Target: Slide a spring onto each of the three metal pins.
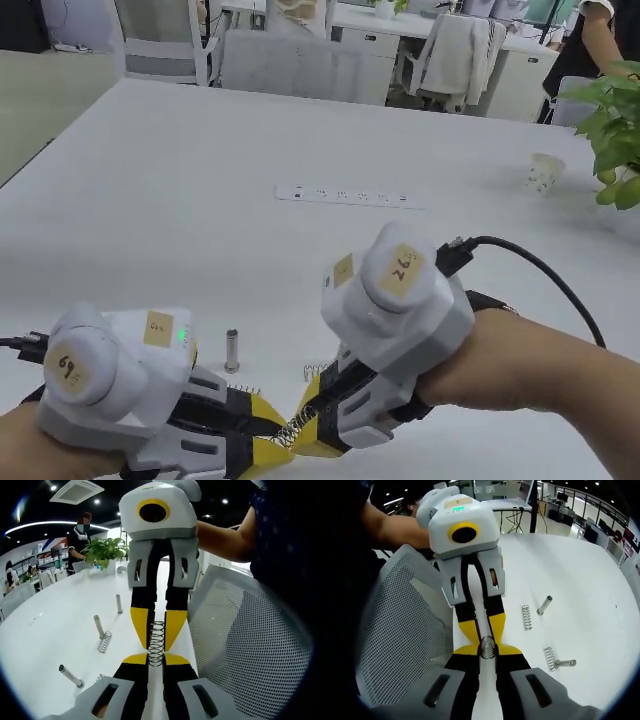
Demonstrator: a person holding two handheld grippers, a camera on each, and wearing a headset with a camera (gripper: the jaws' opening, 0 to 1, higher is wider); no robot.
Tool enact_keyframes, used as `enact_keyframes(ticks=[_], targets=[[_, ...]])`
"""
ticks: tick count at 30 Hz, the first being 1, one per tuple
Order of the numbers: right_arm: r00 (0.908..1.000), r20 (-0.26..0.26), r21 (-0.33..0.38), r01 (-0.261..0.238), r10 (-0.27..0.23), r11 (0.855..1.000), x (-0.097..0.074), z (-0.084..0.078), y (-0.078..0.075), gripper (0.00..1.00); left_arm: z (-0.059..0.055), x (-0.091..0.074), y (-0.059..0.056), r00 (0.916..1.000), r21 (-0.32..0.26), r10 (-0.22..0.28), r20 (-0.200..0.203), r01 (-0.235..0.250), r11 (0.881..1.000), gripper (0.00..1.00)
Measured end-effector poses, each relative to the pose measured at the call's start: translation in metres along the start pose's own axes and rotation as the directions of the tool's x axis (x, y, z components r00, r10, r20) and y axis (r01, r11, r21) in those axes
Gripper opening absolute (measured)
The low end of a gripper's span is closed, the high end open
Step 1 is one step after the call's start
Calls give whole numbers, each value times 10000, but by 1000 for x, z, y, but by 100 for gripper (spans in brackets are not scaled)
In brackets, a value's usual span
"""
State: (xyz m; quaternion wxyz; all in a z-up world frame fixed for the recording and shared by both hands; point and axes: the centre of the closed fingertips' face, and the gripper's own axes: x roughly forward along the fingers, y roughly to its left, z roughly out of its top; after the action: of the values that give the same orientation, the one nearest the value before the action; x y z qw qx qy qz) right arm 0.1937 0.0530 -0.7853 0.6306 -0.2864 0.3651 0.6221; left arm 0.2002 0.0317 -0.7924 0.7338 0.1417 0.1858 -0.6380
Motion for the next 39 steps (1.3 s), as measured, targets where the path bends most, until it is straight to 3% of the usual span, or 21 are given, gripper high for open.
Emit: enact_keyframes(ticks=[22, 30, 39], targets=[[9993, -385, -198, 33, -41, 9998, 0, 1, 0, 9, 1, 4, -2, 10000, -79, -61, -14, 61, 10000, 3], [9990, -423, -199, 120, -129, 9997, -1, 1, -3, 9, -4, 3, -4, 10000, -407, -54, -83, 50, 9992, 11], [9980, -595, -180, 219, -229, 9996, -2, -5, -6, 9, -10, -1, 1, 9996, -987, 299, -4, -298, 9947, 26]])
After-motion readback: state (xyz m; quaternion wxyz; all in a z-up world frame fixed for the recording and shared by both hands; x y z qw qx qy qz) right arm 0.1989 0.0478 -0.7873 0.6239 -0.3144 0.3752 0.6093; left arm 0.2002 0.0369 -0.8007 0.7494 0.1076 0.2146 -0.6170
